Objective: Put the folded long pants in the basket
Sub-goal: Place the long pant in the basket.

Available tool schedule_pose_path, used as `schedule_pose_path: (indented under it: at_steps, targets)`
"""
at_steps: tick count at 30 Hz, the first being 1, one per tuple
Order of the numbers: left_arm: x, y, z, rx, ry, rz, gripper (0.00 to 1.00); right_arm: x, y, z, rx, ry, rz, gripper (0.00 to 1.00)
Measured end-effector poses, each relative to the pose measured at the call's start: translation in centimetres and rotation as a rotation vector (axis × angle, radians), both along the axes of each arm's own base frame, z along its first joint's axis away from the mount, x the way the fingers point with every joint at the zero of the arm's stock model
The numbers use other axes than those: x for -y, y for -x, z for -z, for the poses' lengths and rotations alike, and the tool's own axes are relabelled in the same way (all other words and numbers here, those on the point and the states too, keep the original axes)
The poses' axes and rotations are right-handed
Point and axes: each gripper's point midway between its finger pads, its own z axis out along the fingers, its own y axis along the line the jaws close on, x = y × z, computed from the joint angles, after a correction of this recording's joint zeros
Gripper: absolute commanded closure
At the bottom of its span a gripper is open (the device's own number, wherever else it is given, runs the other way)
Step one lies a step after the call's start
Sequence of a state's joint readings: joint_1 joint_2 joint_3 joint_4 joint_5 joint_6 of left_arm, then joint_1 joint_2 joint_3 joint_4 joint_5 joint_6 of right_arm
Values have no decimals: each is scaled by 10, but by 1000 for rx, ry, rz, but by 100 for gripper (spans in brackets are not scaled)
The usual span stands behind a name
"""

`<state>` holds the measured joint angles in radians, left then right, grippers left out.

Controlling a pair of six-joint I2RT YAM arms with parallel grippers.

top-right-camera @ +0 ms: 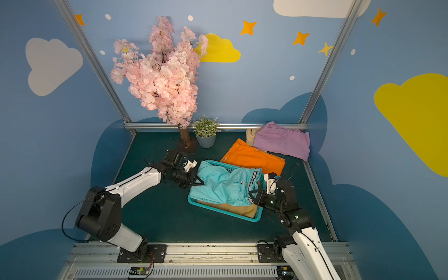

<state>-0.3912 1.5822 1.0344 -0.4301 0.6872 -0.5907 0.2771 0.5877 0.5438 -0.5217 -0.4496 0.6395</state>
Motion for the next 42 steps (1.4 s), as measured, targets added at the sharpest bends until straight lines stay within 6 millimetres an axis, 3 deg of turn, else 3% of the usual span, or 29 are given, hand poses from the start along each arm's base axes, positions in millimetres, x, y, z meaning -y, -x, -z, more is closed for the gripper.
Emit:
schedule_pose_path:
  at_steps: [11,23,26,29,32,34,35,37,38,42]
  targets:
    - [5,0,26,-29,-65,23,97,2,11,27,-56,23,-11,100]
    - [13,-17,3,105,-112,50,97,0,9,14,33,52,-61,100]
    - [15,-15,6,123,-134,66,97,-1,10,10,72,70,-82,100]
    - [18,-14,11,119,-153,82,86,-2,11,9,90,83,-93,100]
    - [18,-16,26,90,-180,86,84,-3,11,10,90,92,-95,100]
    - [15,-14,33,68,-204,85,83,-2,12,12,83,99,-95,89]
    - [13,-12,34,61,-212,84,80,-2,13,13,79,102,-95,78]
    - [12,-11,30,62,-217,83,55,-1,16,17,58,112,-94,63]
    - [12,-12,25,76,-218,85,48,0,18,18,40,119,-90,57]
    - [8,-19,-1,132,-235,72,45,10,25,20,-34,150,-48,39]
